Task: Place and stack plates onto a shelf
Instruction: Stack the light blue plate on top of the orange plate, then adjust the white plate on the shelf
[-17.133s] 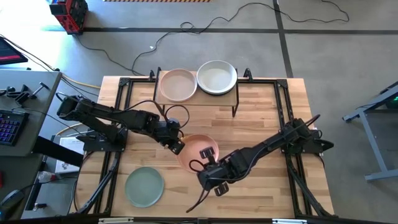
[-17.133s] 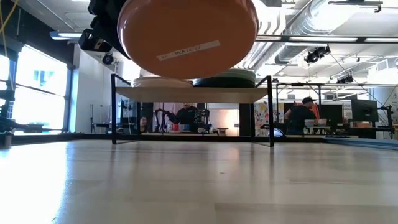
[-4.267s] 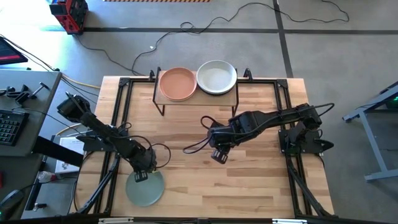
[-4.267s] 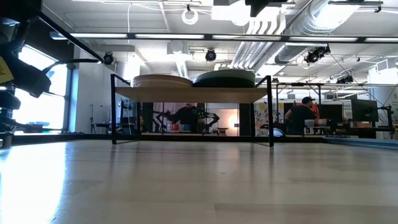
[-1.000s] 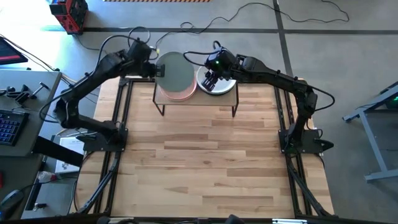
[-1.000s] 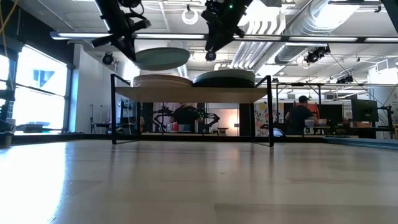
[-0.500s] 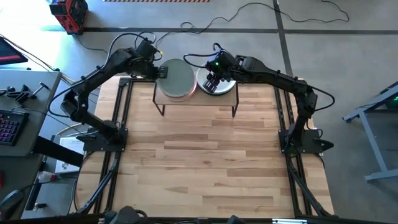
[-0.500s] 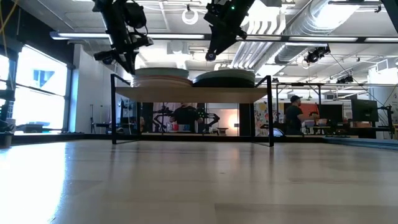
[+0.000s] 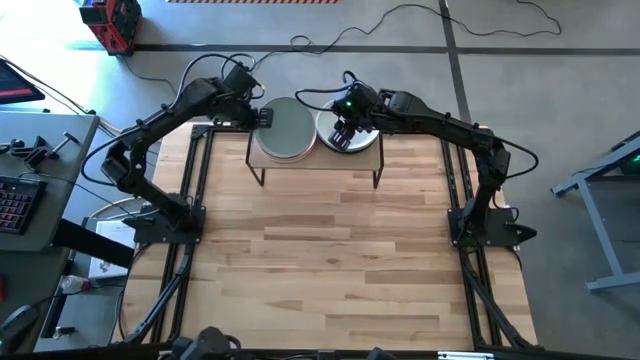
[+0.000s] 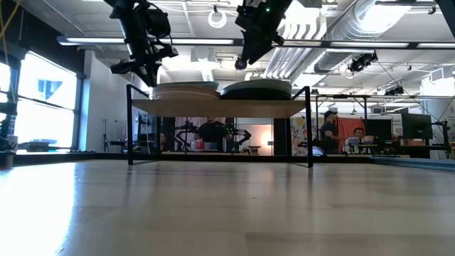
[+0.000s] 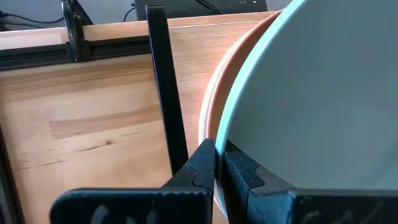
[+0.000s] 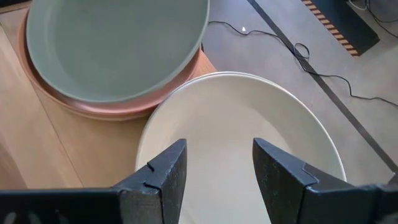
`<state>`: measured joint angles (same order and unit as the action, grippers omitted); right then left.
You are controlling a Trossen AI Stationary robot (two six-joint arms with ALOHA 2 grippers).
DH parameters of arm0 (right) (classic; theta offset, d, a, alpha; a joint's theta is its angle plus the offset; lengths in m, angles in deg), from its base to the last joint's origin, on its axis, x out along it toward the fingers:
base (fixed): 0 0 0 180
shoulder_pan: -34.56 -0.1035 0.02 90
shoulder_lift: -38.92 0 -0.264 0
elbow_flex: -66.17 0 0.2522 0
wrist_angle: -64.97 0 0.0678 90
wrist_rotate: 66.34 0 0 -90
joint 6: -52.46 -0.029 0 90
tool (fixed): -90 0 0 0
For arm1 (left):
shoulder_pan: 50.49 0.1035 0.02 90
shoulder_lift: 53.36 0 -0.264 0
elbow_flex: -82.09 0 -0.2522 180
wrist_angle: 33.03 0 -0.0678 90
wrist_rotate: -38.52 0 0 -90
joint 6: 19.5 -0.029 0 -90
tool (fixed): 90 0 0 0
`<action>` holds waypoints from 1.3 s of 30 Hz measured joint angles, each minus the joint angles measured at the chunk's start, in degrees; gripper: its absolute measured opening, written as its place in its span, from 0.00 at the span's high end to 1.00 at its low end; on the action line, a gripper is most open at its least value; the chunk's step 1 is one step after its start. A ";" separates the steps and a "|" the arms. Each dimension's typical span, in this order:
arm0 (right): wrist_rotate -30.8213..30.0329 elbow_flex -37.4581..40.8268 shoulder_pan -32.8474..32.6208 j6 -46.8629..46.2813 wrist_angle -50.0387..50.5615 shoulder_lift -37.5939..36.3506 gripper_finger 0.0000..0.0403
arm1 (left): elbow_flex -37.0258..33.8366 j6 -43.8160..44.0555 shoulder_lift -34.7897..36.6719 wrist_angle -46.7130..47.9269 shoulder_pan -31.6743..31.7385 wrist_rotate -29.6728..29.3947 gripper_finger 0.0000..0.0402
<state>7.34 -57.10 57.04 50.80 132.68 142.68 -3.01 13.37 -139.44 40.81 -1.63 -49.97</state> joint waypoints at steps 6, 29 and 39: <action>0.02 0.20 0.00 -2.31 0.31 0.00 0.60 | 0.00 0.02 0.00 0.03 0.03 -0.42 0.96; 0.02 0.22 0.00 -2.85 0.28 0.00 0.60 | 4.89 -2.91 0.19 -1.49 0.68 5.72 0.82; 1.75 2.76 0.00 -3.92 7.27 -0.28 0.60 | 11.15 -10.50 5.56 0.15 -3.13 6.33 0.82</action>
<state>9.09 -54.34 57.04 46.88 139.95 142.40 8.14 2.87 -133.88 40.96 -4.76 -43.64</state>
